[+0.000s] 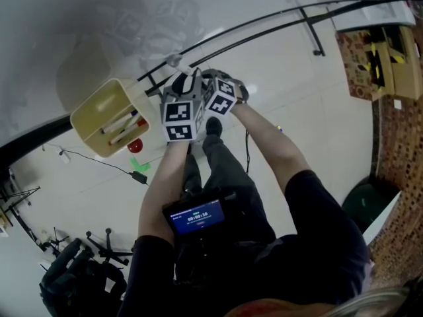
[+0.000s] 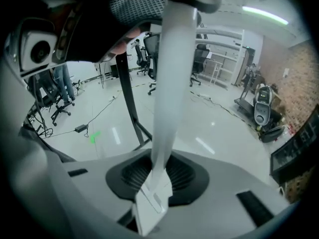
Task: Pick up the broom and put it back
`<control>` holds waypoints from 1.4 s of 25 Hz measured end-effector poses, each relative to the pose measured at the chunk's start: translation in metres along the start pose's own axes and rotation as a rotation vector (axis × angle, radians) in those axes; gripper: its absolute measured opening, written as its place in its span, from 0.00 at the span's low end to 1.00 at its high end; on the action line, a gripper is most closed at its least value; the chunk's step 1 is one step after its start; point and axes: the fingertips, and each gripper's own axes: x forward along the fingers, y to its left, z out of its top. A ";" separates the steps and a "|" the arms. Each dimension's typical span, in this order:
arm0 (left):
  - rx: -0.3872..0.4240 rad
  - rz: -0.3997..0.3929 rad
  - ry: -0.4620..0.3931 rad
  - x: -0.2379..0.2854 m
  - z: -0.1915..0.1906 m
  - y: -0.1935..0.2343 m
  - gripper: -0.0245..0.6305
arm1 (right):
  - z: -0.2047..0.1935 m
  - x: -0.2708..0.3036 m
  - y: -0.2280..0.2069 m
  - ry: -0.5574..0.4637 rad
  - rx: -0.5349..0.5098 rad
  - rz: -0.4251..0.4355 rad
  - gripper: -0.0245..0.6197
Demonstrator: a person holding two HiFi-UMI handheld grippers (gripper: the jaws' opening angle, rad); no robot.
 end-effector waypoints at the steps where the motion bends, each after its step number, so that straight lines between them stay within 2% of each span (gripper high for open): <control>1: 0.006 0.000 0.008 -0.001 0.000 0.002 0.17 | 0.001 0.000 0.000 -0.005 0.002 0.000 0.20; 3: 0.011 -0.008 0.029 -0.006 -0.003 0.002 0.18 | 0.002 0.001 0.000 -0.011 0.010 0.004 0.20; 4: 0.018 -0.019 0.038 -0.009 -0.004 0.000 0.20 | 0.001 0.002 -0.002 -0.010 0.016 0.006 0.20; 5: 0.031 -0.032 0.045 -0.012 -0.007 -0.003 0.27 | -0.001 0.004 -0.004 -0.005 0.019 0.008 0.20; 6: 0.048 -0.042 0.054 -0.015 -0.012 -0.005 0.28 | -0.001 0.007 -0.006 0.001 0.016 0.011 0.20; 10: 0.058 -0.059 0.089 -0.019 -0.034 -0.004 0.28 | 0.002 0.011 -0.005 0.007 -0.006 0.022 0.20; 15: 0.078 -0.056 0.079 -0.010 -0.028 0.001 0.28 | -0.001 0.011 -0.005 -0.002 0.015 0.025 0.21; 17: 0.089 -0.052 0.086 -0.006 -0.026 0.003 0.27 | -0.004 0.005 -0.008 -0.004 0.021 0.008 0.28; 22: 0.112 -0.045 0.114 -0.001 -0.026 0.007 0.27 | -0.011 -0.021 -0.012 -0.007 0.016 -0.062 0.30; 25: 0.115 -0.057 0.122 -0.006 -0.030 -0.002 0.27 | -0.008 -0.041 -0.019 -0.043 0.087 -0.087 0.30; 28: 0.110 -0.076 0.154 -0.021 -0.043 -0.013 0.27 | -0.013 -0.070 -0.013 -0.104 0.227 -0.109 0.30; 32: 0.157 -0.115 0.209 -0.038 -0.045 -0.026 0.27 | -0.024 -0.105 0.021 -0.124 0.335 -0.100 0.30; 35: 0.219 -0.181 0.224 -0.031 -0.028 -0.050 0.27 | -0.030 -0.137 0.014 -0.138 0.391 -0.140 0.30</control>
